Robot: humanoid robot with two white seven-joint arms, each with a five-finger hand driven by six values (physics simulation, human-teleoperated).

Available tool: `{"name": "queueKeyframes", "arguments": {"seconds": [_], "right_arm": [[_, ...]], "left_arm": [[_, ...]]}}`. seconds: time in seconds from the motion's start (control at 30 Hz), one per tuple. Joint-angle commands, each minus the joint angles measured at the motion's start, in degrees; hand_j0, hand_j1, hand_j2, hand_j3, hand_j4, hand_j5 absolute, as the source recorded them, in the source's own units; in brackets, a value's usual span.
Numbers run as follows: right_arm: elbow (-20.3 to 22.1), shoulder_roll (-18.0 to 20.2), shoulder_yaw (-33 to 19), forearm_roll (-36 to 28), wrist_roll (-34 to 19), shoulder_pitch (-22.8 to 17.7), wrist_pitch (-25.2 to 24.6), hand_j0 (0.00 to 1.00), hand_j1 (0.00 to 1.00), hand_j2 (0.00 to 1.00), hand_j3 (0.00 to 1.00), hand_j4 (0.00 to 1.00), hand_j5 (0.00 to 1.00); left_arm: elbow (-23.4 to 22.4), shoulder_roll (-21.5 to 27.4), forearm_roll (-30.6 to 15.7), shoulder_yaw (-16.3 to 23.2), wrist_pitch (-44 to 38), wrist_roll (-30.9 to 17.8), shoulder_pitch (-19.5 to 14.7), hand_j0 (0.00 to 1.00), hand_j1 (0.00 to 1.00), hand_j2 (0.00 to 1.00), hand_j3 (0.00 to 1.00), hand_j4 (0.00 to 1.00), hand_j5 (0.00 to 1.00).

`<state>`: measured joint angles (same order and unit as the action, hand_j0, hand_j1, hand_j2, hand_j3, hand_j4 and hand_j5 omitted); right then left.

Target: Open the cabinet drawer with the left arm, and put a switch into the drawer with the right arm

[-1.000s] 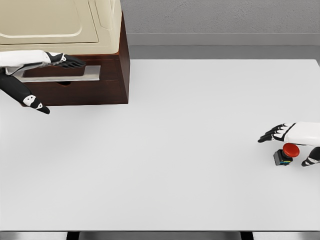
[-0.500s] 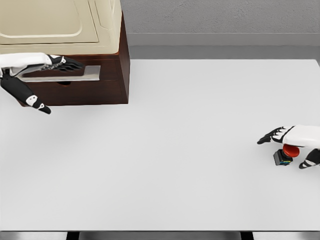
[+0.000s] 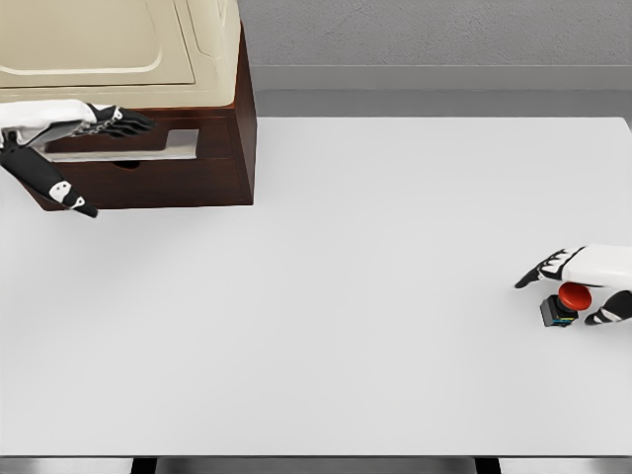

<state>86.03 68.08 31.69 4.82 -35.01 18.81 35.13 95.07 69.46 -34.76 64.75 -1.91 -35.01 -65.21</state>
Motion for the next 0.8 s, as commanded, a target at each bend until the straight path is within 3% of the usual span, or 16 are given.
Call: {"name": "queueKeyframes", "arguments": {"seconds": [0.0,0.77], "right_arm": [[0.1,0.4,-0.1,-0.3,0.0,0.0,-0.1,0.85,0.85,0.85,0.85,0.85,0.85],[3.4,3.2,-0.1,-0.6,0.0,-0.5,-0.1,0.86,0.86,0.86,0.86,0.86,0.86]], "left_arm": [[-0.9,0.1,-0.2,-0.1,-0.5,0.0,0.1,1.00,1.00,1.00,1.00,1.00,1.00],[-4.3,-1.3,0.7,-0.2,-0.8,0.0,1.0,1.00,1.00,1.00,1.00,1.00,1.00]]}}
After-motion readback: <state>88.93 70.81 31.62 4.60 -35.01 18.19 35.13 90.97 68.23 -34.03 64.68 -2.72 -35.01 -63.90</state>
